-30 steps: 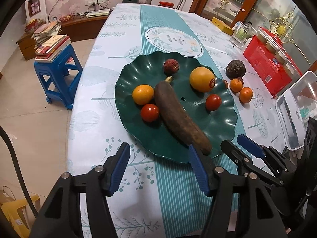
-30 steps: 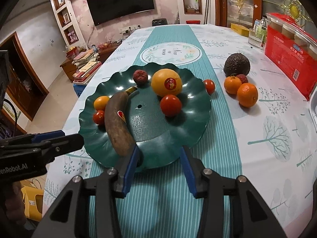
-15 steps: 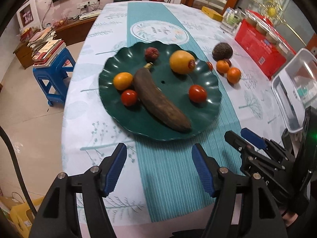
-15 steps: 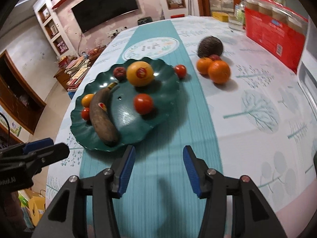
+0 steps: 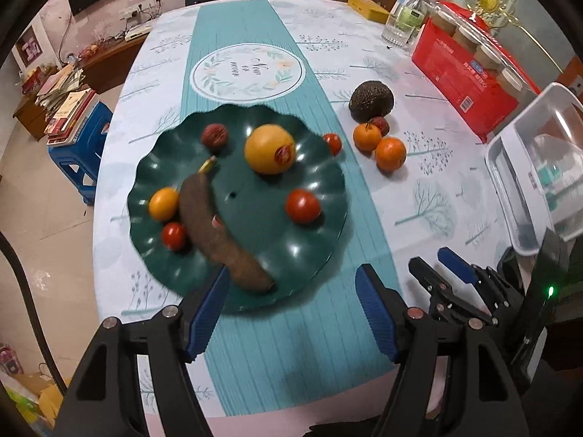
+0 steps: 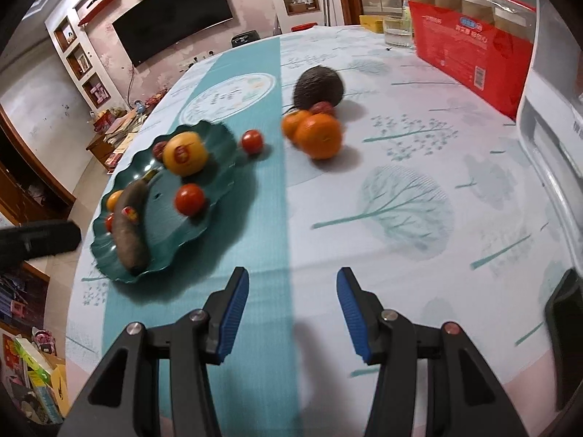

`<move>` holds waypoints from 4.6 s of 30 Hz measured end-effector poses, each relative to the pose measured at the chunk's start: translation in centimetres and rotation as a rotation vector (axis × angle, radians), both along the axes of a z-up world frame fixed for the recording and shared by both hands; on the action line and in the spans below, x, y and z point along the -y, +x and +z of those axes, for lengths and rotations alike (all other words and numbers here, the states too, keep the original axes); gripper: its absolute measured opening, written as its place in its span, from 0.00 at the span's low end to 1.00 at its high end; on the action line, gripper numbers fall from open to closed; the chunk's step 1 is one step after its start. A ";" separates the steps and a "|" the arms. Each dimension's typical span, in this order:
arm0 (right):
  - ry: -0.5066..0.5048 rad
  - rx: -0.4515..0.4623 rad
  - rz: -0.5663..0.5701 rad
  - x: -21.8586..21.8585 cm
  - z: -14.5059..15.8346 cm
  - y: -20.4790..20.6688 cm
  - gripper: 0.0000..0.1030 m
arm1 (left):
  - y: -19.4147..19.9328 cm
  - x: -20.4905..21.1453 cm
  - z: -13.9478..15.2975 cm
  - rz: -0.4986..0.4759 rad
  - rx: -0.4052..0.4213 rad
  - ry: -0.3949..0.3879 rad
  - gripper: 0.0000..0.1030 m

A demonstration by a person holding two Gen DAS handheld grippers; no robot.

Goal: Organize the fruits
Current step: 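Withdraw both tools from the plate toward the tangerine and large orange, then grasp the tangerine with the left tool while the right tool grasps the large orange, then carry the tangerine and large orange onto the green plate and release both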

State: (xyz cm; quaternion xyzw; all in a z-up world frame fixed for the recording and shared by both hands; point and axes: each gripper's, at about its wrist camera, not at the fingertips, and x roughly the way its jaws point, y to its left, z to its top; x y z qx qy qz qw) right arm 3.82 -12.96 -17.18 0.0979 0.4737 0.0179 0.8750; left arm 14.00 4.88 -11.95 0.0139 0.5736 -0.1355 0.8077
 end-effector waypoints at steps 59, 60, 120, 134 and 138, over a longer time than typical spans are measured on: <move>-0.020 0.112 0.363 3.2 -3.7 12.6 0.45 | 20.2 18.4 -12.5 0.003 -0.436 0.089 0.38; -0.018 0.110 0.363 3.3 -3.7 12.6 0.45 | 20.3 18.5 -12.5 0.011 -0.438 0.084 0.38; 0.279 -0.040 0.532 -5.9 0.5 6.2 0.45 | 4.0 -4.1 -0.6 0.335 -0.066 -0.200 0.37; 0.272 -0.070 0.508 -6.7 -0.2 6.9 0.51 | 4.2 -4.8 -1.2 0.365 -0.064 -0.176 0.61; 0.265 -0.071 0.499 -6.2 0.1 6.8 0.51 | 4.2 -4.4 -0.8 0.359 -0.051 -0.180 0.61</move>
